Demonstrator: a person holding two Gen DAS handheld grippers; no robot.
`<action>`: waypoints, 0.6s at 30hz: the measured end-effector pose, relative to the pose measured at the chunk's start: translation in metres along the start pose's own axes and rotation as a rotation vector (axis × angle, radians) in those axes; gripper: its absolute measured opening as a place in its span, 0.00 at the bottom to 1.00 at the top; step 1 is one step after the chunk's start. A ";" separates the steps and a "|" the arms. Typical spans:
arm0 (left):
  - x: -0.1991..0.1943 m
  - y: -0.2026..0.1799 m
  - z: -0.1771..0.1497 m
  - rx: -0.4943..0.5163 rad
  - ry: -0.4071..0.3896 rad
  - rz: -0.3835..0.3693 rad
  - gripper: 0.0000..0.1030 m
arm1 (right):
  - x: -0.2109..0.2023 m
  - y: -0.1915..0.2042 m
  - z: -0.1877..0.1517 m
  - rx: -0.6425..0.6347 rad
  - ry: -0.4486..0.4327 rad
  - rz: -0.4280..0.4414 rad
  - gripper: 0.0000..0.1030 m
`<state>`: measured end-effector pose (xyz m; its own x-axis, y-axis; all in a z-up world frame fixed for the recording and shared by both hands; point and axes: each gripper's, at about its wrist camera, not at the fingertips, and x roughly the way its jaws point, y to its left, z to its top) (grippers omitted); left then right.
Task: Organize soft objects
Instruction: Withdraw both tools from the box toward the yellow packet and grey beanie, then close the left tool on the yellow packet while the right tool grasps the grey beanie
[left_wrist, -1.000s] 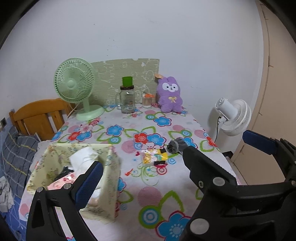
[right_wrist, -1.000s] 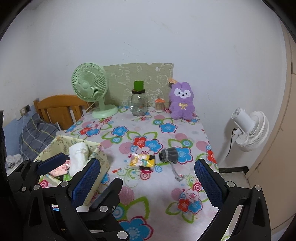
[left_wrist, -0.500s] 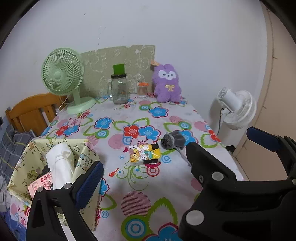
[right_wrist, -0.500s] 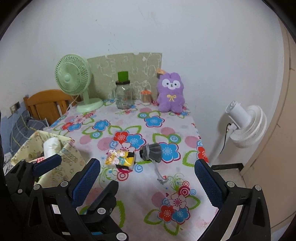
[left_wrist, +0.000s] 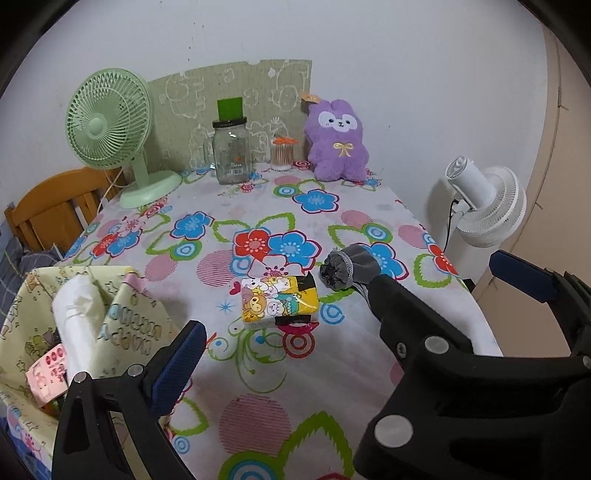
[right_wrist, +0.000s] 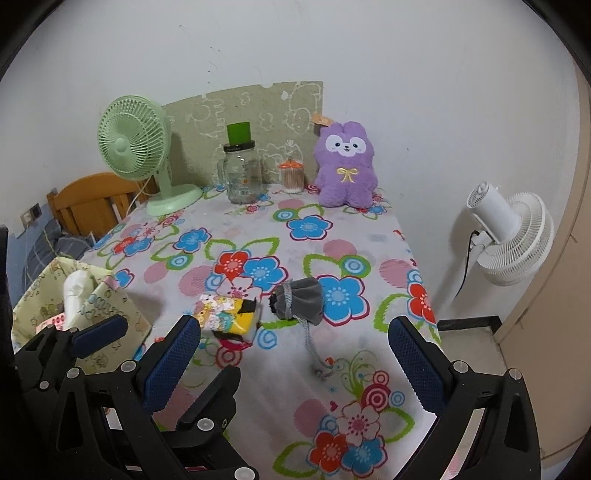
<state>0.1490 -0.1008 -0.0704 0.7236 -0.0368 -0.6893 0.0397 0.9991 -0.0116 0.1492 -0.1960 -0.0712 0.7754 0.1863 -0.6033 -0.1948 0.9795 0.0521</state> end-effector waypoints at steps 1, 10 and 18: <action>0.003 0.000 0.000 -0.003 0.006 0.002 0.99 | 0.003 -0.002 0.000 0.002 0.002 -0.002 1.00; 0.036 0.002 0.005 -0.052 0.037 0.008 0.99 | 0.037 -0.013 0.002 0.021 0.040 0.017 1.00; 0.061 0.005 0.007 -0.079 0.063 0.027 0.99 | 0.064 -0.016 0.004 0.023 0.058 0.013 1.00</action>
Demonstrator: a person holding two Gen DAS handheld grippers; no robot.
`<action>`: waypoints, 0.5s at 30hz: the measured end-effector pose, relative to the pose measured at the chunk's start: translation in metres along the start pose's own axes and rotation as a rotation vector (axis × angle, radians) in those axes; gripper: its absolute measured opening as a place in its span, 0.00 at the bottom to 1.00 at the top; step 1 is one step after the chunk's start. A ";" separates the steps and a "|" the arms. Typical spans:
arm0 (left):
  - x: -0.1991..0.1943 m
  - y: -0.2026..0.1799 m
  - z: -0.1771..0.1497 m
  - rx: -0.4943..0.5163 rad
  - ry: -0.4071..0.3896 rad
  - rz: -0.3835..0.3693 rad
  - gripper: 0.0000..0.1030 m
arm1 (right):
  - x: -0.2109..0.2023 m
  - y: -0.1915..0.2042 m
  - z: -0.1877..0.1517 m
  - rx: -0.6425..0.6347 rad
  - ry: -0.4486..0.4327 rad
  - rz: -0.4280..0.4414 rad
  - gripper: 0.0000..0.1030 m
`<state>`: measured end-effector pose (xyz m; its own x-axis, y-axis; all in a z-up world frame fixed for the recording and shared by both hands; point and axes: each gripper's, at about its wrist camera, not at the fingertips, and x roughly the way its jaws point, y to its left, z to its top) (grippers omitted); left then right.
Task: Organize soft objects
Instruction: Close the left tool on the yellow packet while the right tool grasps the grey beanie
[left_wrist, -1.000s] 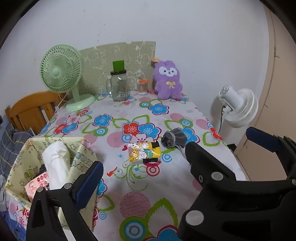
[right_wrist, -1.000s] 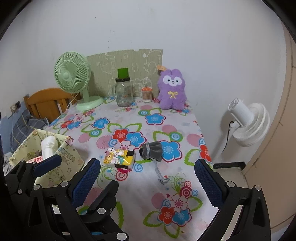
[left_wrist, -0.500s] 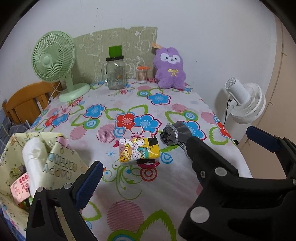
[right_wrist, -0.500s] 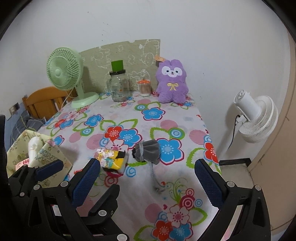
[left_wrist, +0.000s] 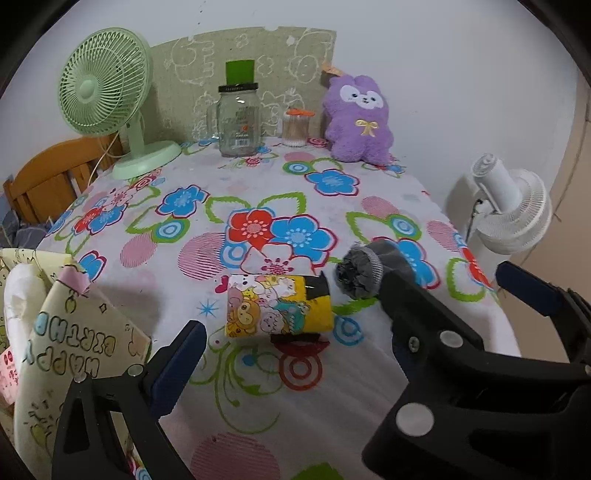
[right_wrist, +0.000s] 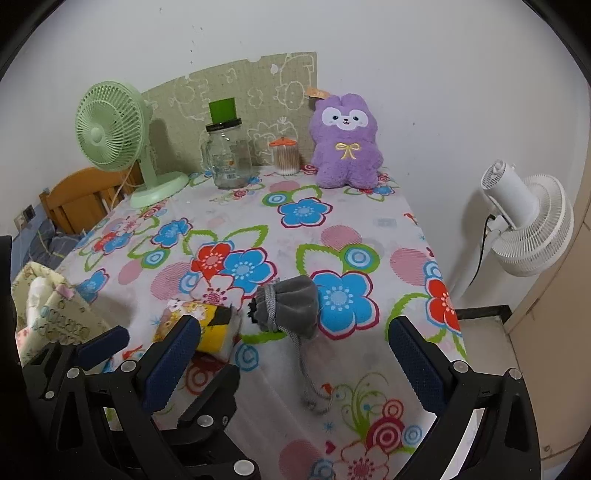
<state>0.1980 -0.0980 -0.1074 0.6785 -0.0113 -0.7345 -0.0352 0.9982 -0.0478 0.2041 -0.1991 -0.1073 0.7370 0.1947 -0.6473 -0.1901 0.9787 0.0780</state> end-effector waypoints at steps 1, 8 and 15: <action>0.004 0.000 0.001 -0.001 0.006 0.008 0.99 | 0.003 0.000 0.000 -0.003 0.001 -0.003 1.00; 0.022 0.004 0.001 -0.007 0.036 0.028 0.99 | 0.024 -0.002 0.001 -0.005 0.033 -0.006 1.00; 0.033 0.005 0.001 -0.013 0.047 0.035 0.99 | 0.037 -0.003 0.000 -0.012 0.045 -0.018 1.00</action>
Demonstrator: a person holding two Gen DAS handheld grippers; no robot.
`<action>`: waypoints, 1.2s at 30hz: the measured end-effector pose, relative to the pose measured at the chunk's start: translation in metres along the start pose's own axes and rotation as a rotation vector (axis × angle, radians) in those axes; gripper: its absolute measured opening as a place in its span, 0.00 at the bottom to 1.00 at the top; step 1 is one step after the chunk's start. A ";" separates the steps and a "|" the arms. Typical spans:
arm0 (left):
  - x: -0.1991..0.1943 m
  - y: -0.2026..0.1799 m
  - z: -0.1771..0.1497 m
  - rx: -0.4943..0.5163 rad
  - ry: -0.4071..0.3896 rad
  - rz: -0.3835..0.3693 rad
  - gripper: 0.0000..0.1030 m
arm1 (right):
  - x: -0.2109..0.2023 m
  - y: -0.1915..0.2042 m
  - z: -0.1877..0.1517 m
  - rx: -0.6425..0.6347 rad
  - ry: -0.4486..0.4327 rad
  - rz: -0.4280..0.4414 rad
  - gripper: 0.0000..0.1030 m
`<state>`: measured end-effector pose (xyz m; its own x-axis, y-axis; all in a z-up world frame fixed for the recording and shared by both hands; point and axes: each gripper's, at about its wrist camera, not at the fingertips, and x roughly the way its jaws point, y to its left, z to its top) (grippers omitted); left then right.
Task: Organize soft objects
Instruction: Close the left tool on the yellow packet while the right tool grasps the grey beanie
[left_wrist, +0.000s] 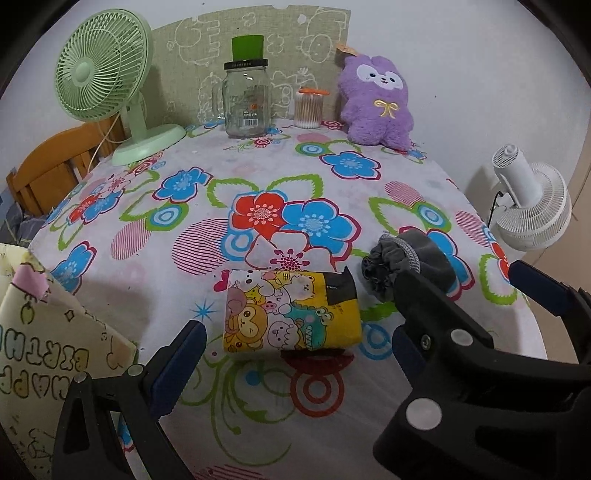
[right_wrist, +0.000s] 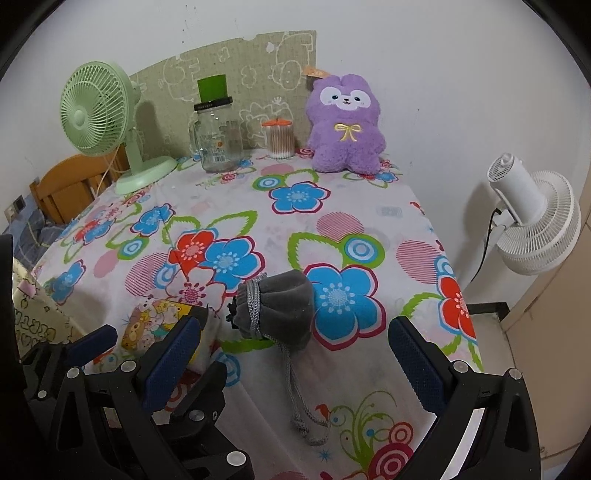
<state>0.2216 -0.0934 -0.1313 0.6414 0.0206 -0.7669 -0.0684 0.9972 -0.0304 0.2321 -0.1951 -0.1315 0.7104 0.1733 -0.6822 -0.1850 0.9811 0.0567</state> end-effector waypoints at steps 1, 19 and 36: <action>0.002 0.001 0.000 -0.002 0.003 0.003 0.99 | 0.001 0.000 0.000 -0.002 0.000 -0.001 1.00; 0.014 0.011 0.004 -0.047 0.036 0.052 0.73 | 0.017 0.005 0.006 -0.032 0.012 0.046 1.00; 0.012 0.016 0.003 -0.030 0.045 0.080 0.73 | 0.039 0.008 0.007 -0.040 0.074 0.098 0.77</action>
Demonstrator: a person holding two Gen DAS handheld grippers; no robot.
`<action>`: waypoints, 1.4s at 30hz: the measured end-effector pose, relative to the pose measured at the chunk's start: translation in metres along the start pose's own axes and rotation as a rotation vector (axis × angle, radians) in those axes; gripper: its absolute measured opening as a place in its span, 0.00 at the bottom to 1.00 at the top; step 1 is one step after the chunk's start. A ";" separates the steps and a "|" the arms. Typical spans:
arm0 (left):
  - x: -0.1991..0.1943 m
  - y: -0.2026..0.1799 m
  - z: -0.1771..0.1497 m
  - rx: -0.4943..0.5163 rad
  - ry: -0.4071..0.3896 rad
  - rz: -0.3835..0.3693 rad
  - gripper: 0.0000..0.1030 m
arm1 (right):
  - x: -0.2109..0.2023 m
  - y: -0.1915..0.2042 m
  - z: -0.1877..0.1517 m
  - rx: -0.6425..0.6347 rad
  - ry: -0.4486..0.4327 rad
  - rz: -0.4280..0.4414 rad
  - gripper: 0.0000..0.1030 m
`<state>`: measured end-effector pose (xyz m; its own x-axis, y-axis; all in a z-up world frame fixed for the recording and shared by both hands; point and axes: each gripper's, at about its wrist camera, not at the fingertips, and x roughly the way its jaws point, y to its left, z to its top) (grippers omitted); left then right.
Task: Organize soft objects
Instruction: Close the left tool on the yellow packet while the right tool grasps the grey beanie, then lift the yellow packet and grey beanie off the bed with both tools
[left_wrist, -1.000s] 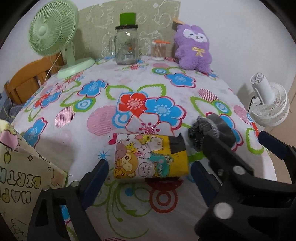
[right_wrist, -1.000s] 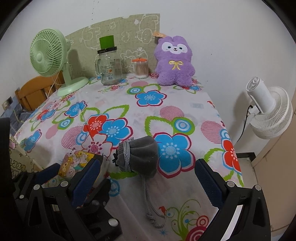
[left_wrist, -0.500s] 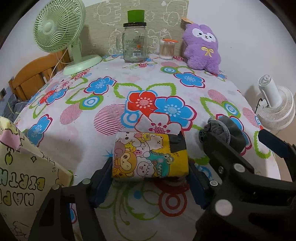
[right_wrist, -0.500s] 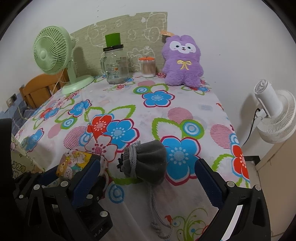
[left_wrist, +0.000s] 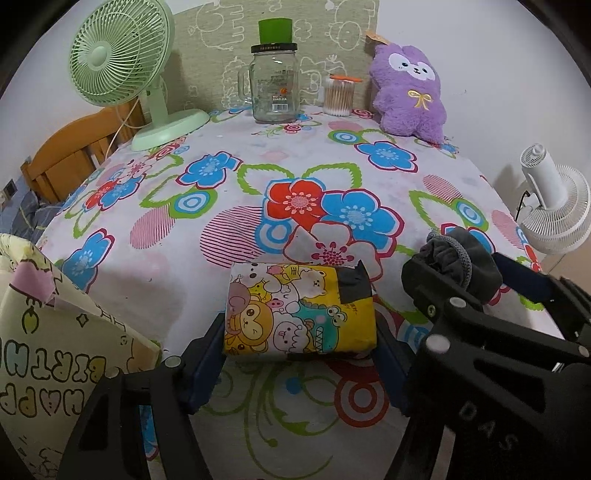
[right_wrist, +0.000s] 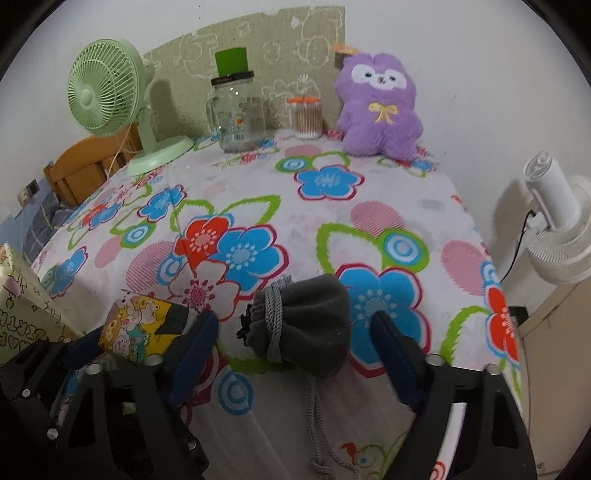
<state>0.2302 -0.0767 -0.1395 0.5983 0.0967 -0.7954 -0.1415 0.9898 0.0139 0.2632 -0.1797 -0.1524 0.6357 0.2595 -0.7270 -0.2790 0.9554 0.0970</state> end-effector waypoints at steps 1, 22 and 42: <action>0.000 0.000 0.000 0.001 0.000 0.001 0.73 | 0.001 0.000 0.000 0.003 0.007 0.005 0.72; -0.024 -0.004 -0.017 0.069 -0.006 -0.033 0.72 | -0.034 0.014 -0.019 -0.004 0.007 -0.029 0.58; -0.080 -0.007 -0.035 0.136 -0.053 -0.097 0.72 | -0.100 0.024 -0.040 0.039 -0.052 -0.091 0.58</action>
<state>0.1553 -0.0948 -0.0974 0.6455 0.0015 -0.7638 0.0252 0.9994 0.0232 0.1637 -0.1880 -0.1043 0.6941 0.1770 -0.6977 -0.1907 0.9799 0.0588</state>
